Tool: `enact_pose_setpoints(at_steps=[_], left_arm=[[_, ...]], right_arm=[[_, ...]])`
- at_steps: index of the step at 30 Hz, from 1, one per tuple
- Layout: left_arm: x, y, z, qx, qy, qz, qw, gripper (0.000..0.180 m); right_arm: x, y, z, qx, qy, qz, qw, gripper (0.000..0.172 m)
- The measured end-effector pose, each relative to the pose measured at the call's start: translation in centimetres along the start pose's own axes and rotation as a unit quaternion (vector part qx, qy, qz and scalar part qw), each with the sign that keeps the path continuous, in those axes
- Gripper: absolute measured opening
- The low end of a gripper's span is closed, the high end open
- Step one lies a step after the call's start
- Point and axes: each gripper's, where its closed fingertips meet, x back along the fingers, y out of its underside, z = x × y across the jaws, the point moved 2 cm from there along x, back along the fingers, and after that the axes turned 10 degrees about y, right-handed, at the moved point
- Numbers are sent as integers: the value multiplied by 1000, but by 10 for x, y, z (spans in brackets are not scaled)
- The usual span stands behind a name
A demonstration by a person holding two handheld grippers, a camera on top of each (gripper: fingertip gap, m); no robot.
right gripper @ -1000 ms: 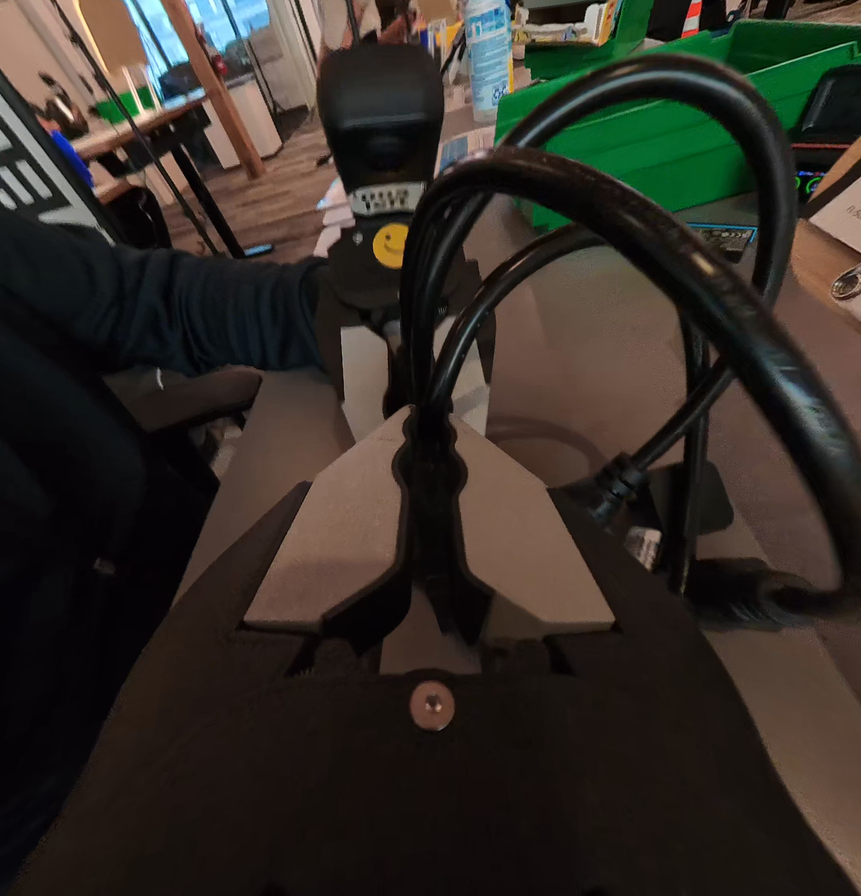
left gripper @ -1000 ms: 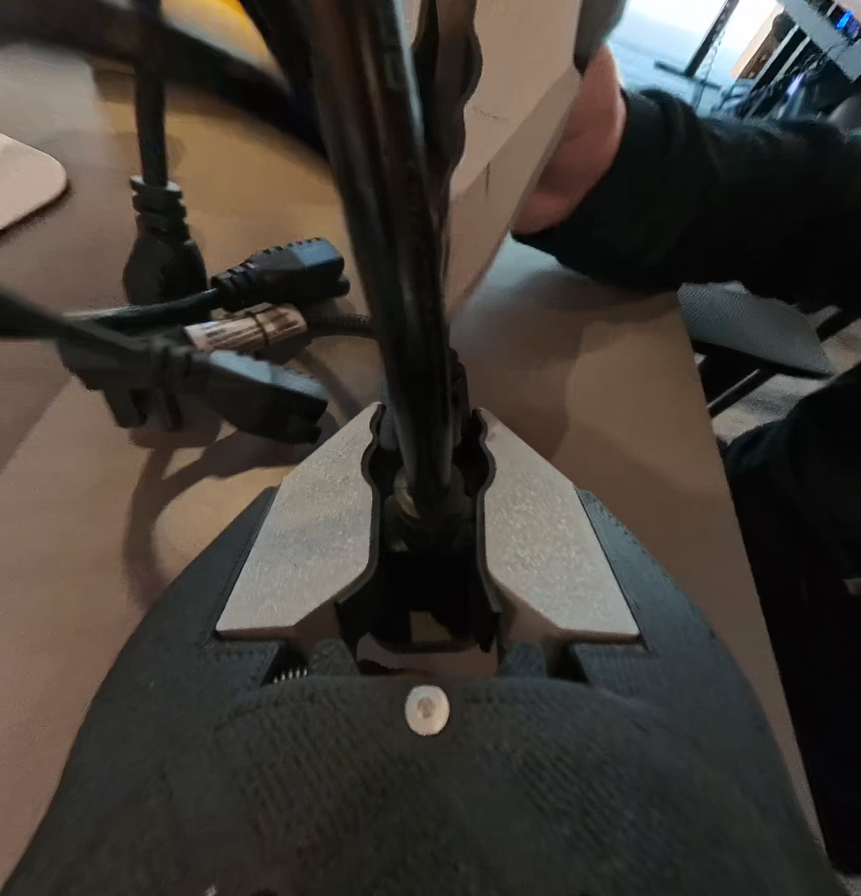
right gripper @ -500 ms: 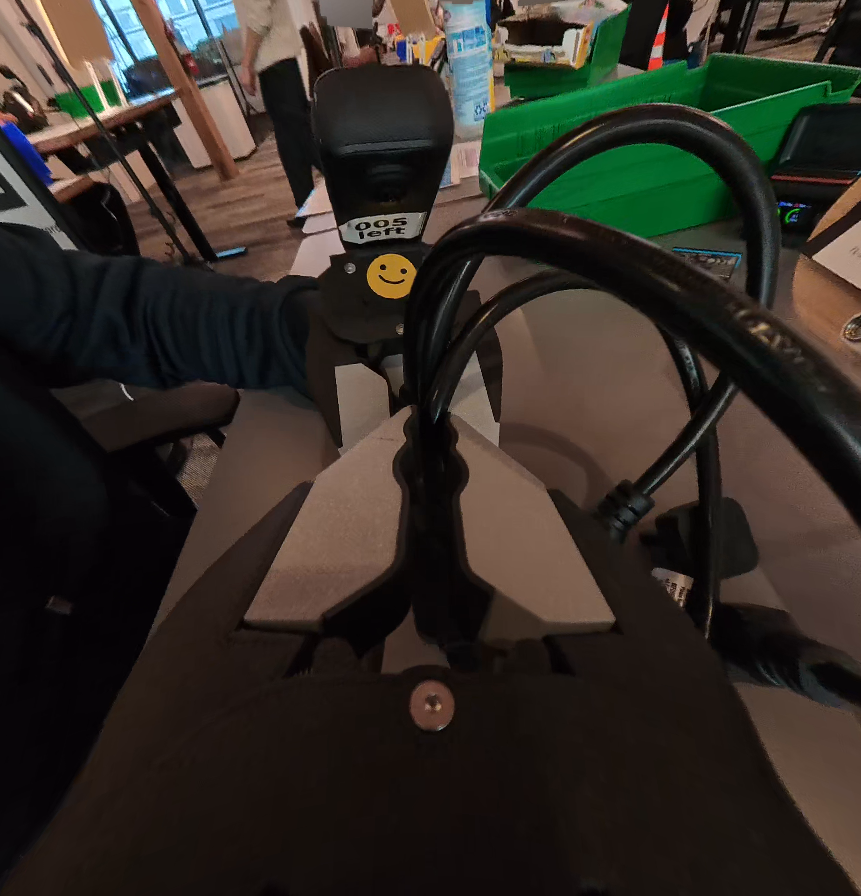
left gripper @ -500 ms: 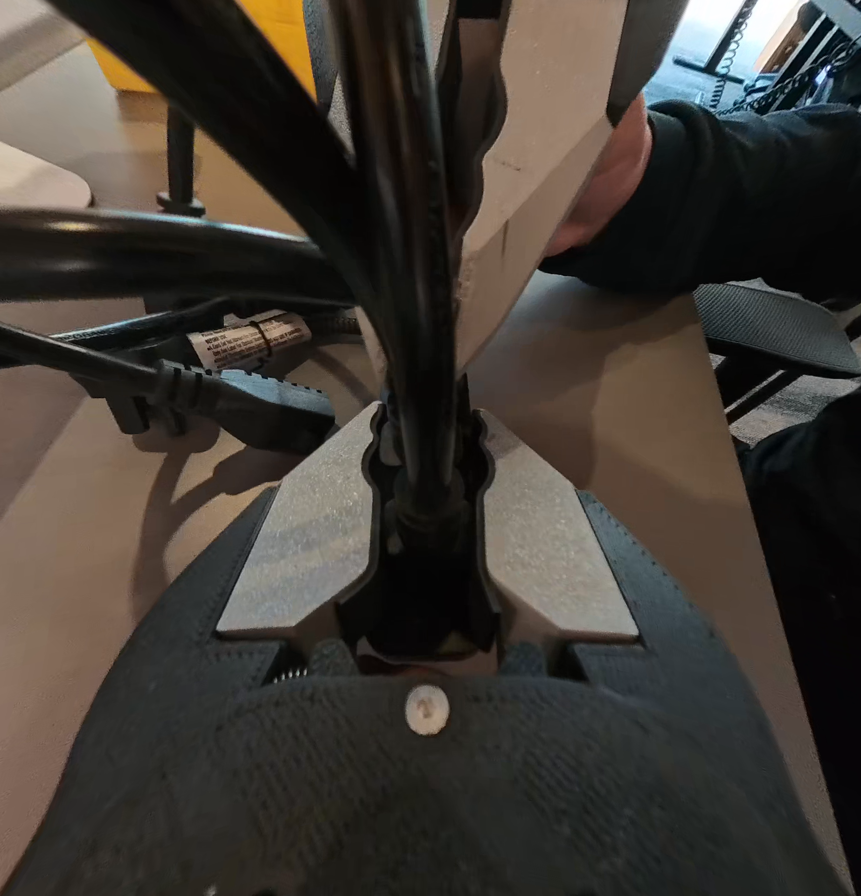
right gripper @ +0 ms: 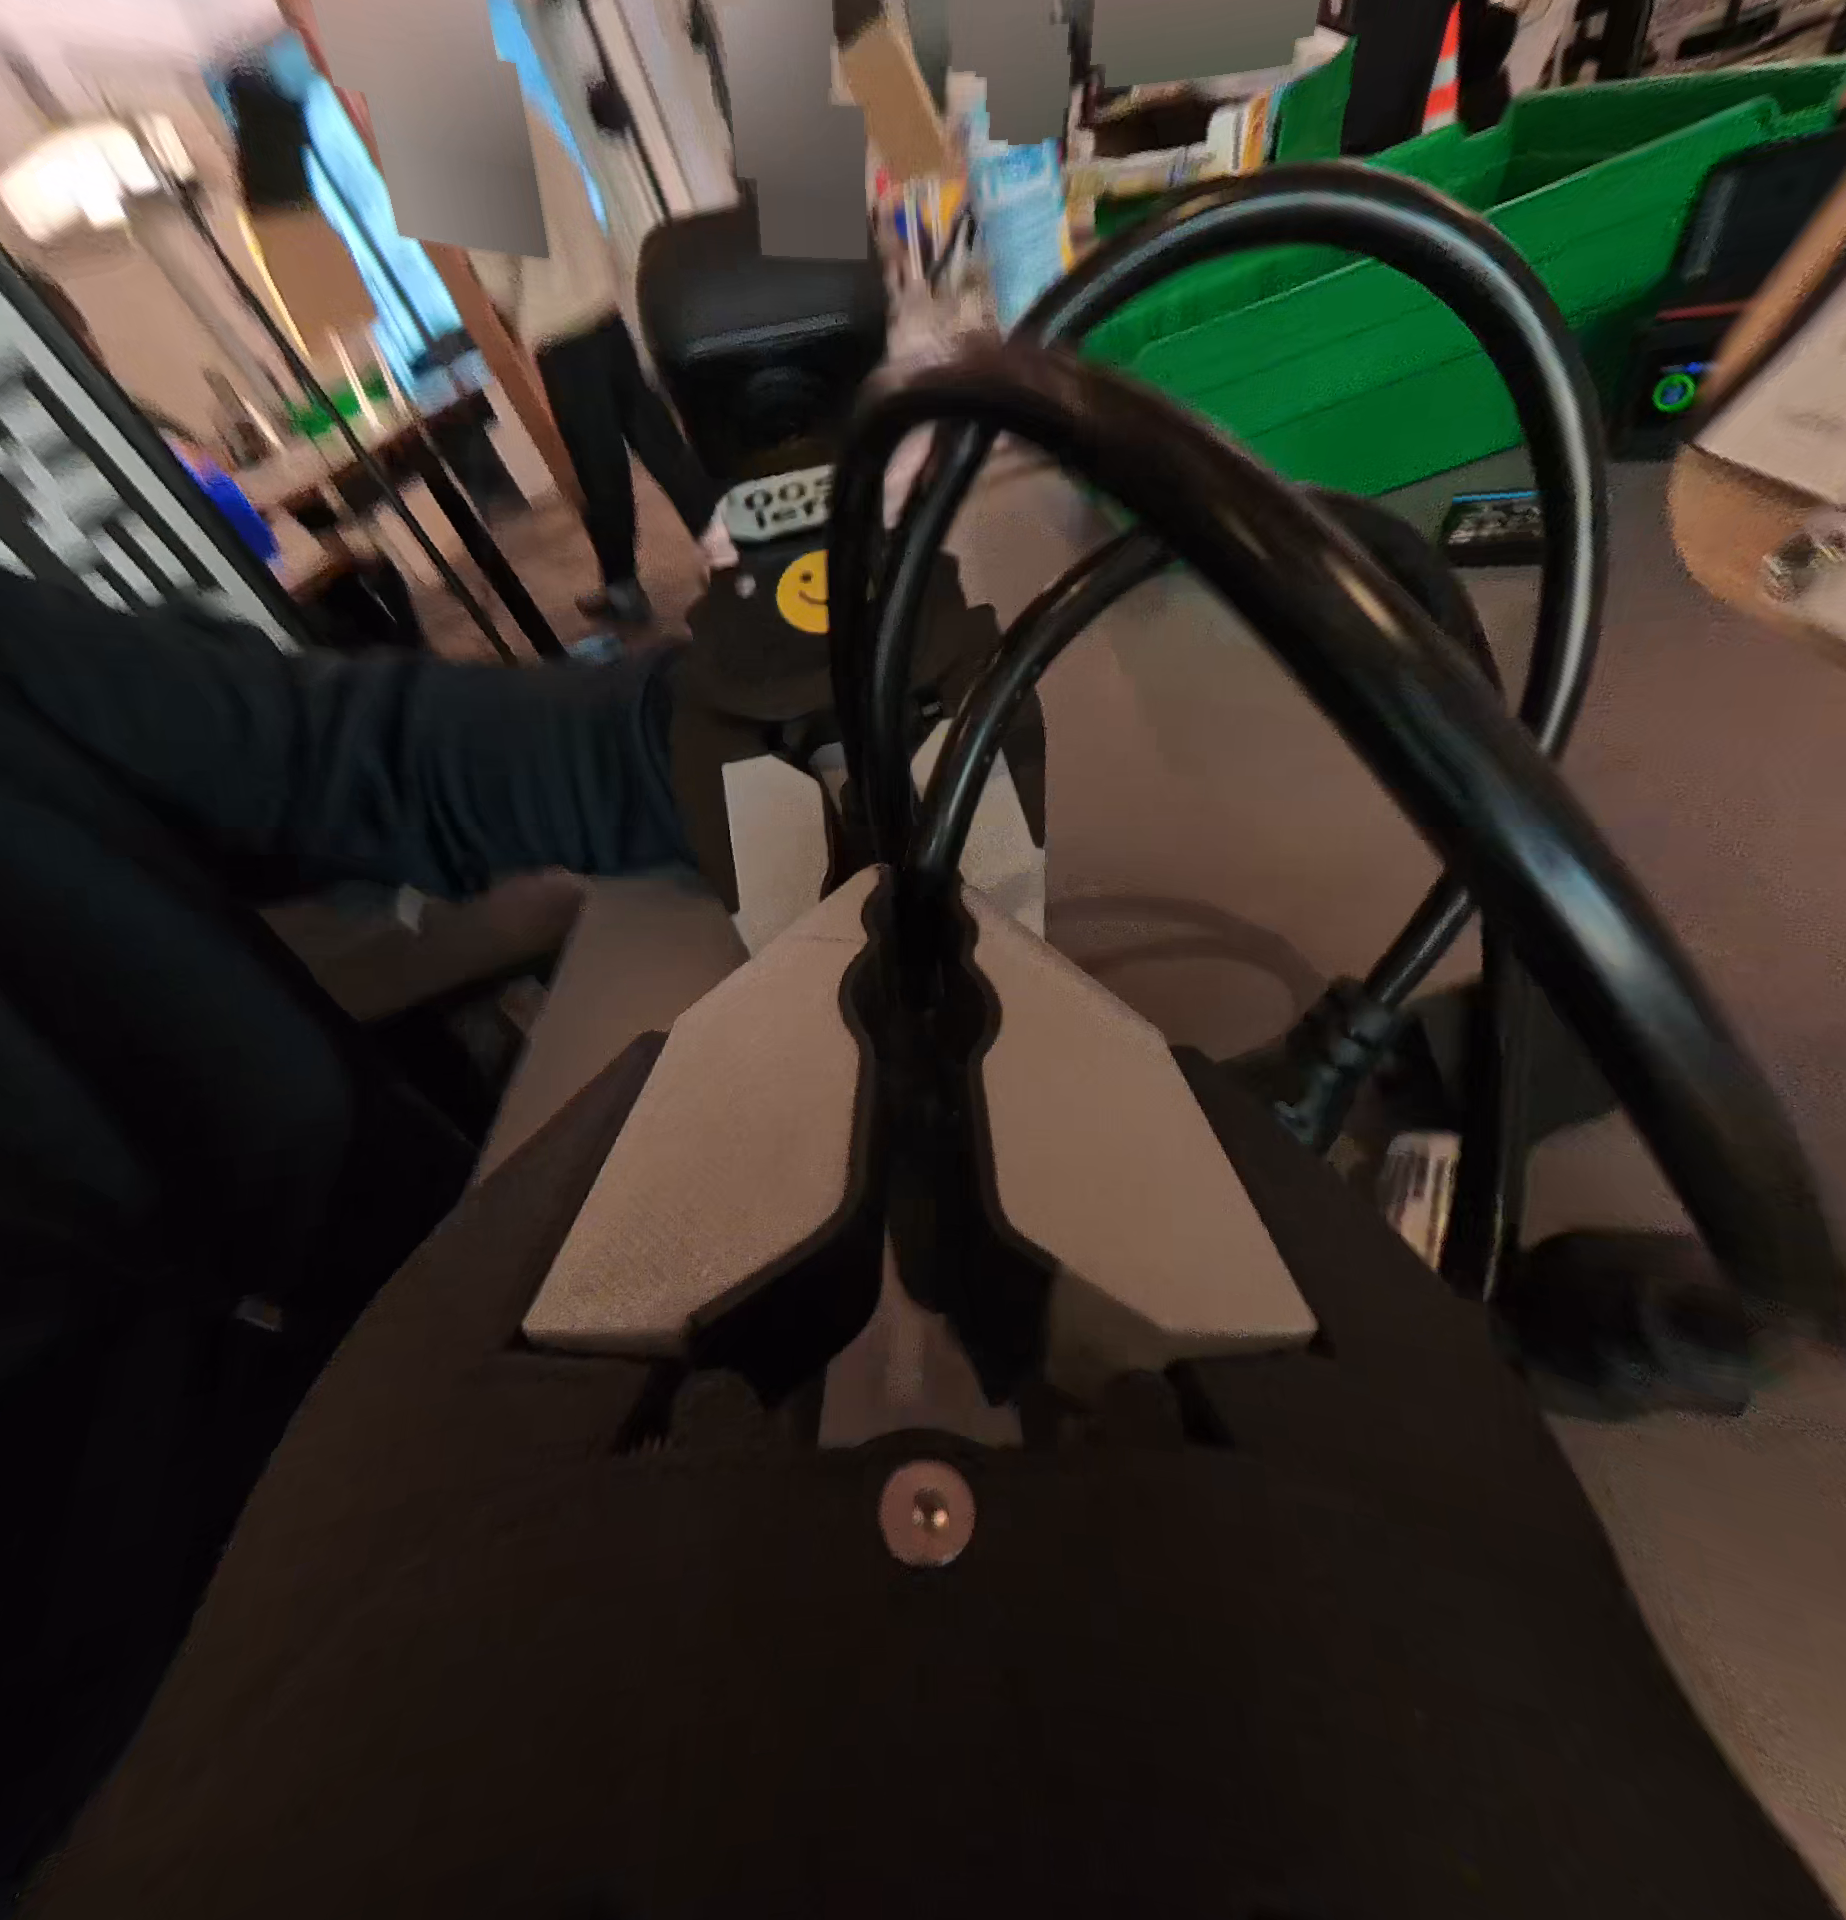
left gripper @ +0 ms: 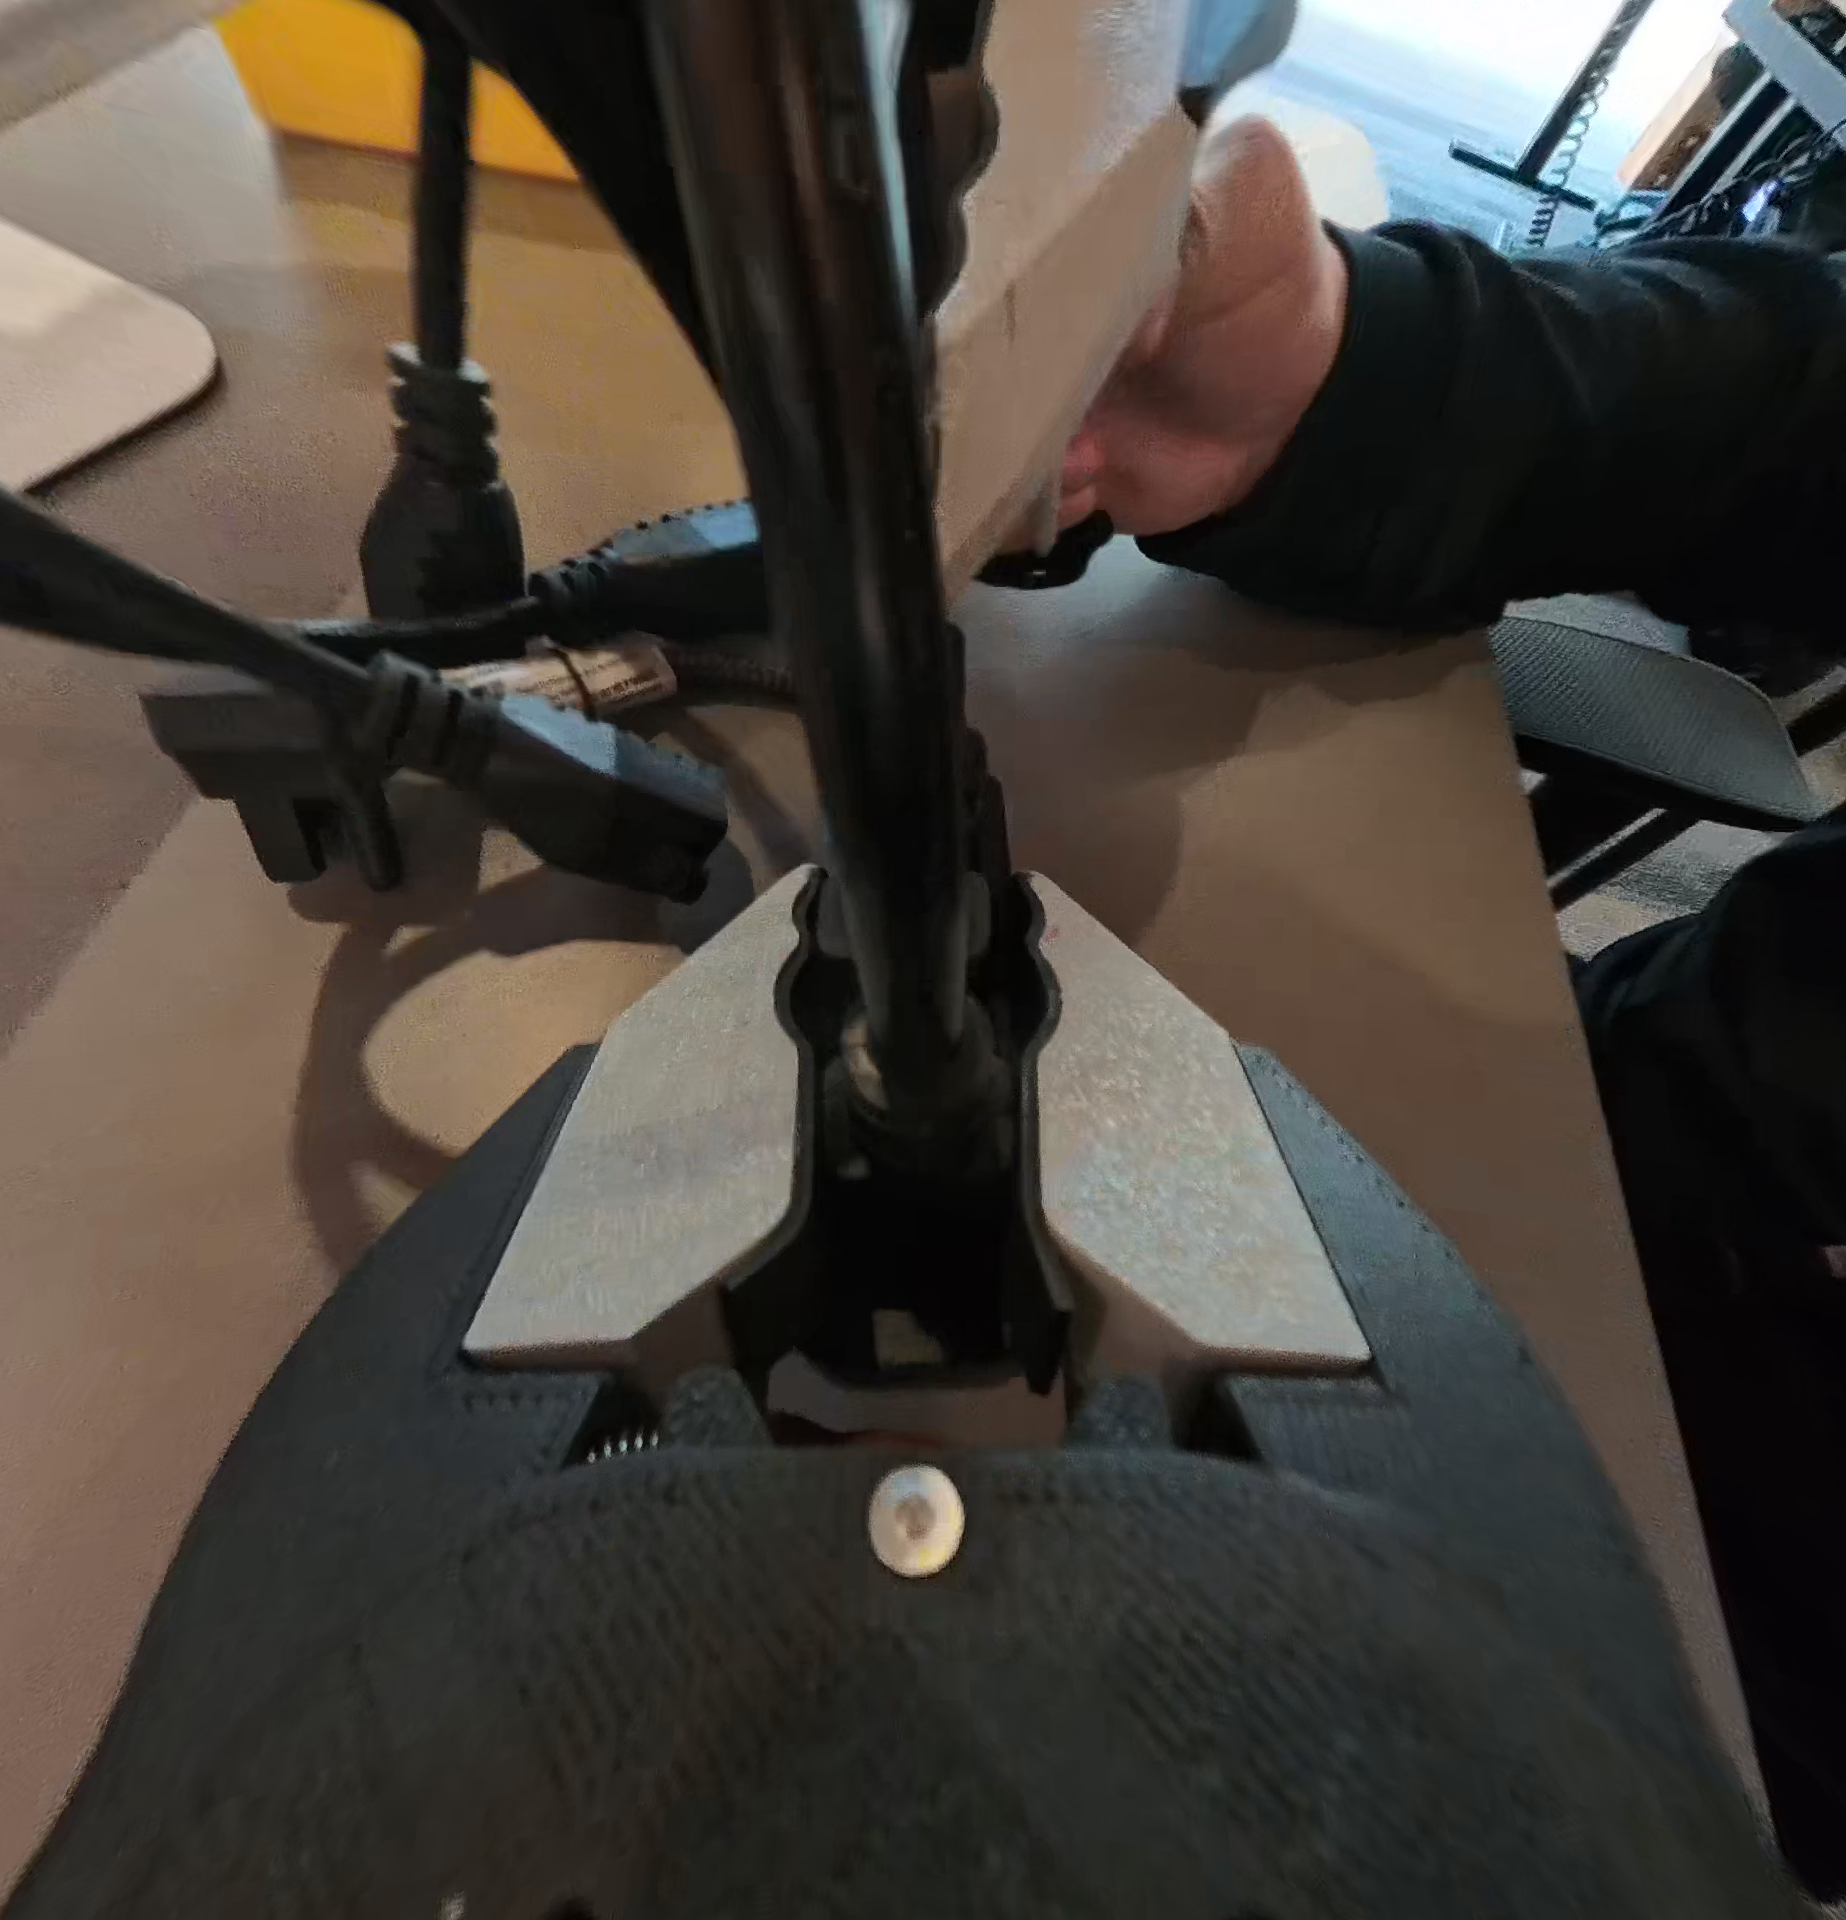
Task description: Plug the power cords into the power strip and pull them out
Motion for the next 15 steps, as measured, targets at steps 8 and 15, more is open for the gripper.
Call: enact_pose_setpoints(at_steps=[8, 15], left_arm=[[2, 4, -1, -5, -4, -7, 1000, 35], [-5, -6, 4, -10, -3, 13, 1000, 35]], right_arm=[[3, 3, 3, -27, -13, 2, 1000, 6], [-15, -7, -14, 85, 27, -29, 996, 6]])
